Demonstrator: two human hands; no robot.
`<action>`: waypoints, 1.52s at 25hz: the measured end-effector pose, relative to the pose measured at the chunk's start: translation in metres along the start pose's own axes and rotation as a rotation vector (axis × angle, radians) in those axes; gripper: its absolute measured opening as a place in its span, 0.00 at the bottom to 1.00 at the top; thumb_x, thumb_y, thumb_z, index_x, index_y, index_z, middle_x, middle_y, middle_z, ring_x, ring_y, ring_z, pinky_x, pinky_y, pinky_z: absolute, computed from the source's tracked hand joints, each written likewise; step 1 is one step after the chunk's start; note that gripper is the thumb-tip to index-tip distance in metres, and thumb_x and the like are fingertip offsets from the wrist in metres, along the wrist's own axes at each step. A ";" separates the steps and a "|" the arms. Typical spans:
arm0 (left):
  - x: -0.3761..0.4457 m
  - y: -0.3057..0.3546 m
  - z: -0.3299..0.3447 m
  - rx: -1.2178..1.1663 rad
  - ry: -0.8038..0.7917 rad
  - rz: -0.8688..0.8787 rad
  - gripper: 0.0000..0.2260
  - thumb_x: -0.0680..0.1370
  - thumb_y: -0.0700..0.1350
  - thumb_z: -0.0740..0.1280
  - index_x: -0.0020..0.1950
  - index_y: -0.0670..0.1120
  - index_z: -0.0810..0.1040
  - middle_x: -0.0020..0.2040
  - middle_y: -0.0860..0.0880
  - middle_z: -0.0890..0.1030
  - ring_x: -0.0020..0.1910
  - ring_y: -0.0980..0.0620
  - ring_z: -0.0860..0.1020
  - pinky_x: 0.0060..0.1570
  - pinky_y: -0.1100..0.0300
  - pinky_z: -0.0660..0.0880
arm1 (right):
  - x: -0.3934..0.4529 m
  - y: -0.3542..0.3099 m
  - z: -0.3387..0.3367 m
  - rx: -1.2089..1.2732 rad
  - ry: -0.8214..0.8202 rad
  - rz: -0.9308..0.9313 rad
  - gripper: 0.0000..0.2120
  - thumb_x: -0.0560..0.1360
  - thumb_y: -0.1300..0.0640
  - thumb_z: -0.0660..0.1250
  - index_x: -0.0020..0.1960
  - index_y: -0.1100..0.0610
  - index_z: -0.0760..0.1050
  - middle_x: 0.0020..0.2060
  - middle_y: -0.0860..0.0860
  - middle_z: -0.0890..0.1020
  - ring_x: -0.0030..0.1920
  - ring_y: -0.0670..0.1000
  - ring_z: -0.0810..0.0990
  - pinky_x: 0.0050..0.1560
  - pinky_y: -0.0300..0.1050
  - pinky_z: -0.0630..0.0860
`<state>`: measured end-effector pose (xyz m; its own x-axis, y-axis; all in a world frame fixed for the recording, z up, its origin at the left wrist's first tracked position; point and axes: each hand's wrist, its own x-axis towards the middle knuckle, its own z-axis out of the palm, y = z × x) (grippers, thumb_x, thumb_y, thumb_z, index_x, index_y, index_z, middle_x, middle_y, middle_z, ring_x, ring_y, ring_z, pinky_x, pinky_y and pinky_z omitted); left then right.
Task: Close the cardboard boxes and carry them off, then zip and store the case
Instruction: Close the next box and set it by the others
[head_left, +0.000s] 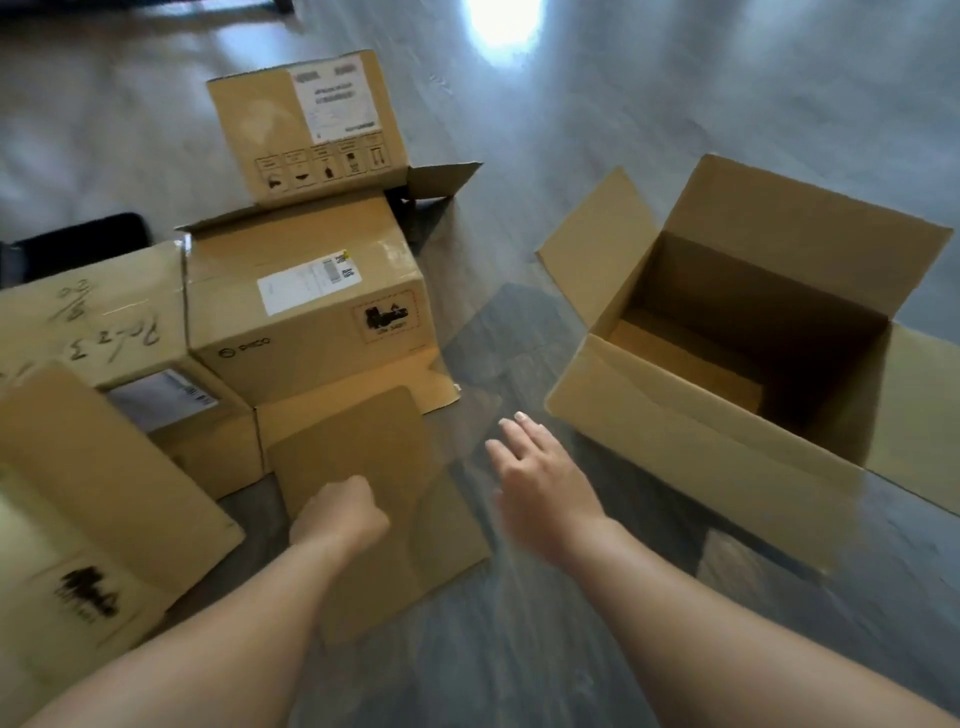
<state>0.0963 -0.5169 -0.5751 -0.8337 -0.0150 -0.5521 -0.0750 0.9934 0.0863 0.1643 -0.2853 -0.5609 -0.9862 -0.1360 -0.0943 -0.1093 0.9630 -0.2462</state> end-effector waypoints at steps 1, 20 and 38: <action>-0.002 -0.017 0.004 0.013 -0.029 -0.039 0.03 0.78 0.46 0.62 0.44 0.50 0.72 0.44 0.50 0.78 0.41 0.50 0.78 0.40 0.56 0.78 | 0.006 -0.011 0.011 0.038 -0.061 0.000 0.23 0.76 0.60 0.62 0.70 0.61 0.71 0.74 0.59 0.68 0.78 0.61 0.61 0.78 0.53 0.57; -0.014 -0.046 0.008 -0.339 0.062 -0.160 0.07 0.73 0.37 0.65 0.49 0.44 0.73 0.54 0.42 0.75 0.50 0.43 0.76 0.49 0.51 0.79 | 0.036 -0.070 0.040 0.530 -0.150 0.588 0.14 0.75 0.56 0.65 0.60 0.54 0.73 0.56 0.54 0.73 0.55 0.56 0.75 0.53 0.49 0.76; -0.052 0.074 -0.083 -0.586 0.432 0.103 0.27 0.72 0.41 0.66 0.71 0.42 0.70 0.61 0.41 0.72 0.61 0.43 0.69 0.53 0.60 0.65 | 0.046 0.000 -0.104 0.274 0.270 0.472 0.03 0.74 0.57 0.62 0.46 0.56 0.70 0.46 0.55 0.74 0.53 0.62 0.73 0.53 0.52 0.71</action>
<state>0.0885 -0.4516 -0.4710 -0.9845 -0.0885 -0.1517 -0.1641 0.7707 0.6157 0.1057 -0.2671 -0.4648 -0.9208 0.3897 -0.0149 0.3485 0.8052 -0.4798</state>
